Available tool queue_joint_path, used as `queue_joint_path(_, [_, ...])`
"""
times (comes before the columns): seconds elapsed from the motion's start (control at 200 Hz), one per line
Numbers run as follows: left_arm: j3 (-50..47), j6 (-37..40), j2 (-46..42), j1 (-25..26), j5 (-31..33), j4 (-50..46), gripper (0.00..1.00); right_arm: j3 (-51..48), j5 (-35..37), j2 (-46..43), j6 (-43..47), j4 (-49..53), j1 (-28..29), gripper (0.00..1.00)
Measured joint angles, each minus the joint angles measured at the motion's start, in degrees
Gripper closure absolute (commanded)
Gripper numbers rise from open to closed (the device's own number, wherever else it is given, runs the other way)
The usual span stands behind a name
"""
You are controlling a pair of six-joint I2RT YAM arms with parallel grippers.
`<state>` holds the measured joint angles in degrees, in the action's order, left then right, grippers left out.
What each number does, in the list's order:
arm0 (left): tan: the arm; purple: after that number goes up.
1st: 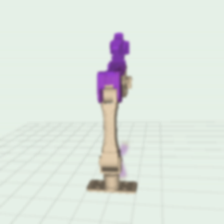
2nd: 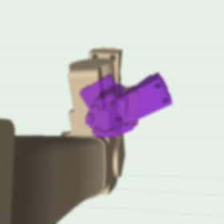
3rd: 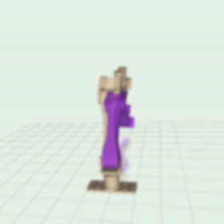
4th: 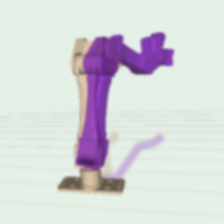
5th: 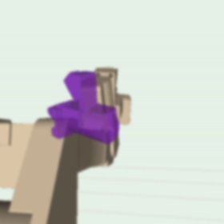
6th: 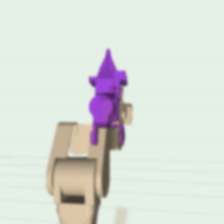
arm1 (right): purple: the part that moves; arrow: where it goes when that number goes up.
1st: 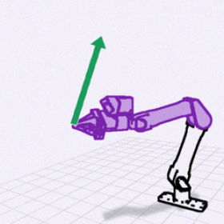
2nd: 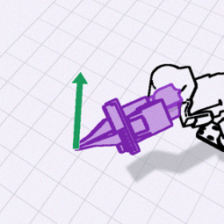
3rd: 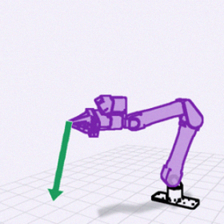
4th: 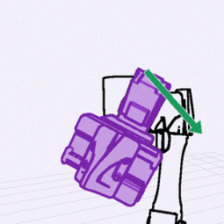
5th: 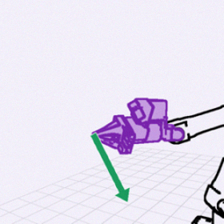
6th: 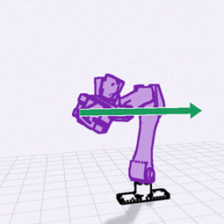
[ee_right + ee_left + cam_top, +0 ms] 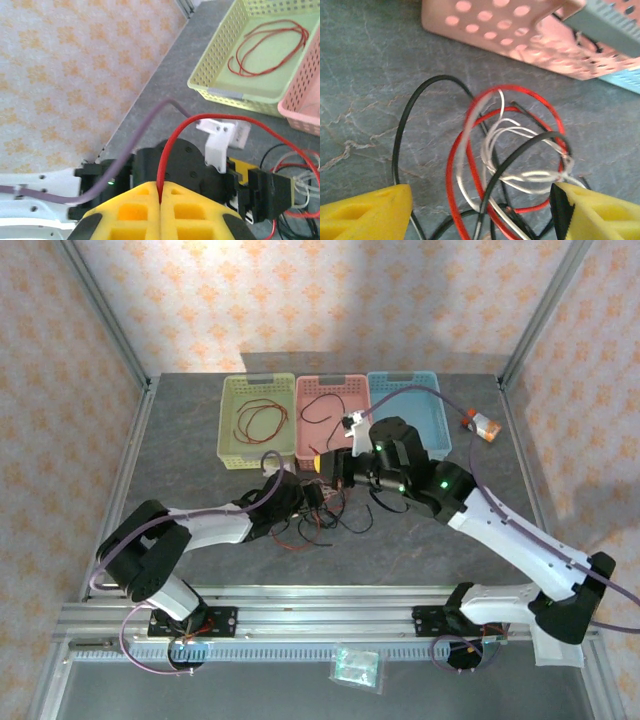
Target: Untangle the cables
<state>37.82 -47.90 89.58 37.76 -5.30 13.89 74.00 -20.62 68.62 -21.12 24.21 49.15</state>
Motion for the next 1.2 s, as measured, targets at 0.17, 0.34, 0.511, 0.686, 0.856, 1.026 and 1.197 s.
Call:
queue_joint_path(0.17, [0.02, 0.0, 2.32, 0.0, -0.17, -0.74, 0.26, 3.45, 0.42, -1.03, 1.27, 2.01, 0.0, 1.0])
queue_joint_path(0.34, [0.02, 0.02, 2.71, 0.0, -0.17, -0.87, 0.26, 9.73, 2.67, -0.98, 3.5, 5.66, 0.0, 1.0])
queue_joint_path(0.511, [0.02, 0.02, 2.71, 0.0, -0.17, -0.87, 0.26, 17.22, 5.7, -0.98, 6.4, 9.57, 0.0, 1.0])
queue_joint_path(0.686, [0.02, 0.0, 2.84, 0.0, -0.2, -0.83, 0.26, 21.68, 8.74, -1.31, 8.59, 12.83, 0.0, 1.0])
queue_joint_path(0.856, [0.02, 0.0, 2.93, 0.0, -0.2, -0.72, 0.26, 24.0, 10.84, -2.01, 9.88, 15.21, 0.0, 1.0])
queue_joint_path(1.026, [0.02, 0.0, 2.93, 0.0, -0.2, -0.7, 0.26, 26.43, 14.1, -3.41, 10.86, 16.87, 0.0, 1.0])
queue_joint_path(1.197, [0.0, 0.0, 2.93, 0.0, -0.17, -0.7, 0.26, 28.68, 17.66, -5.25, 11.39, 17.66, 0.0, 1.0])
